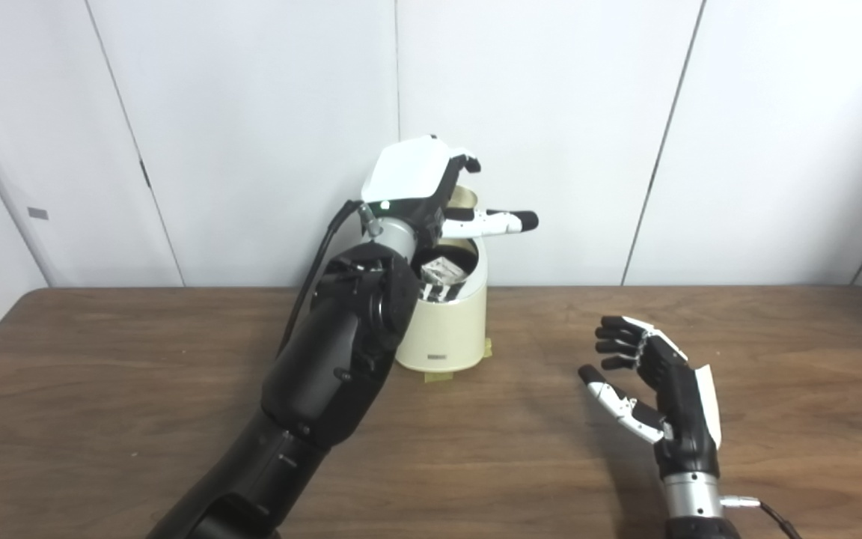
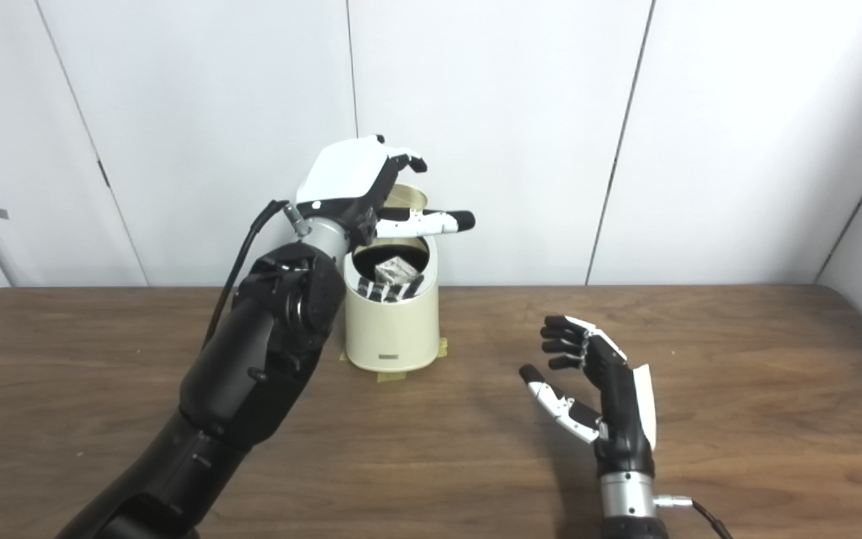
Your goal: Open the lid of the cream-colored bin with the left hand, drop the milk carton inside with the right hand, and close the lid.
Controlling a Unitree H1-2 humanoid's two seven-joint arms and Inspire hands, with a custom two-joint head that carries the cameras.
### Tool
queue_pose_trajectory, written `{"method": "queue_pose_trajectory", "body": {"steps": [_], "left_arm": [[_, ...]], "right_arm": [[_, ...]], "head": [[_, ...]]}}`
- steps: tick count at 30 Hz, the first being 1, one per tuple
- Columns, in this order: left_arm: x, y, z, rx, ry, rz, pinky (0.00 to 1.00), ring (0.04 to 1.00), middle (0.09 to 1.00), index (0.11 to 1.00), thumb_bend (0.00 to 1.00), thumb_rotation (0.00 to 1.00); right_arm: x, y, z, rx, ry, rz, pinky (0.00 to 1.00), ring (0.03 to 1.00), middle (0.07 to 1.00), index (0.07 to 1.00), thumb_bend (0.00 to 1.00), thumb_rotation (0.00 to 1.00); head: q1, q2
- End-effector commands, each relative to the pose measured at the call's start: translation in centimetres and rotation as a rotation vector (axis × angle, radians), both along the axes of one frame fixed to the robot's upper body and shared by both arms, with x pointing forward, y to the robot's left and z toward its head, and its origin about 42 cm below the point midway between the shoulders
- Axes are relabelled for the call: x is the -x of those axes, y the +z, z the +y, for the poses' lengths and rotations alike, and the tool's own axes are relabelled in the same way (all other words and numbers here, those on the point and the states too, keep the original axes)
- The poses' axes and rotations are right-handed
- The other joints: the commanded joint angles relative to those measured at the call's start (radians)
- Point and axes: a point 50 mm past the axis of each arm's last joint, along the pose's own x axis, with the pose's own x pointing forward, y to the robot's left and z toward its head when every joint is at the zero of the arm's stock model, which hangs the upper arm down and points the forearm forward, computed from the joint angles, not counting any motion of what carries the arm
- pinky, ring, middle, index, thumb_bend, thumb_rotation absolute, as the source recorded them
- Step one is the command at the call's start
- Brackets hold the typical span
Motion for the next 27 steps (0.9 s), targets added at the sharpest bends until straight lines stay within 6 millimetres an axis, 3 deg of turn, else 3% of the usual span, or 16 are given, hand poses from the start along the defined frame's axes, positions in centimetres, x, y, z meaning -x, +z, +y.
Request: {"method": "queue_pose_trajectory", "body": {"steps": [1,2,4,7,11,23,25,27], "left_arm": [[0.2,3.5,-0.6,0.0,-0.007,-0.1,0.58,0.671,0.628,0.778,0.96,0.88],[0.2,3.4,-0.7,-0.007,-0.004,-0.091,0.83,0.79,0.724,0.777,0.96,0.89],[0.2,3.2,-0.8,-0.023,0.007,-0.059,0.98,0.909,0.826,0.76,0.97,0.92],[0.0,2.8,-0.8,-0.049,0.017,0.002,1.0,0.921,0.834,0.751,0.95,0.92],[-0.2,1.9,-0.6,-0.083,0.023,0.05,1.0,0.904,0.827,0.751,0.93,0.94],[0.2,0.3,-0.2,-0.062,0.007,0.083,1.0,0.888,0.809,0.746,0.93,0.96],[0.4,-0.1,-0.1,-0.051,0.005,0.08,1.0,0.861,0.793,0.746,0.93,0.96],[0.6,-0.6,-0.1,-0.037,-0.001,0.078,1.0,0.754,0.69,0.742,0.93,0.95]], "right_arm": [[1.2,-2.6,-0.6,0.059,0.002,0.075,0.55,0.633,0.669,0.671,0.29,0.15],[1.2,-2.5,-0.6,0.061,0.0,0.074,0.55,0.631,0.667,0.67,0.29,0.16],[1.3,-2.4,-0.5,0.058,0.001,0.069,0.55,0.626,0.66,0.667,0.28,0.13],[1.2,-2.5,-0.5,0.053,0.002,0.073,0.56,0.631,0.662,0.667,0.28,0.13],[1.3,-2.3,-0.5,0.068,0.005,0.091,0.57,0.636,0.664,0.67,0.29,0.2],[1.5,-2.0,-0.5,0.081,0.008,0.116,0.56,0.645,0.679,0.682,0.32,0.17],[1.6,-1.9,-0.5,0.08,0.002,0.12,0.56,0.641,0.675,0.681,0.32,0.18],[1.6,-1.9,-0.5,0.079,0.003,0.116,0.55,0.636,0.671,0.68,0.32,0.16]], "head": [[-0.001,0.004],[-0.001,0.004],[-0.003,0.004],[-0.003,0.004],[-0.006,0.003],[-0.009,0.013],[-0.011,0.018],[-0.011,0.02]]}}
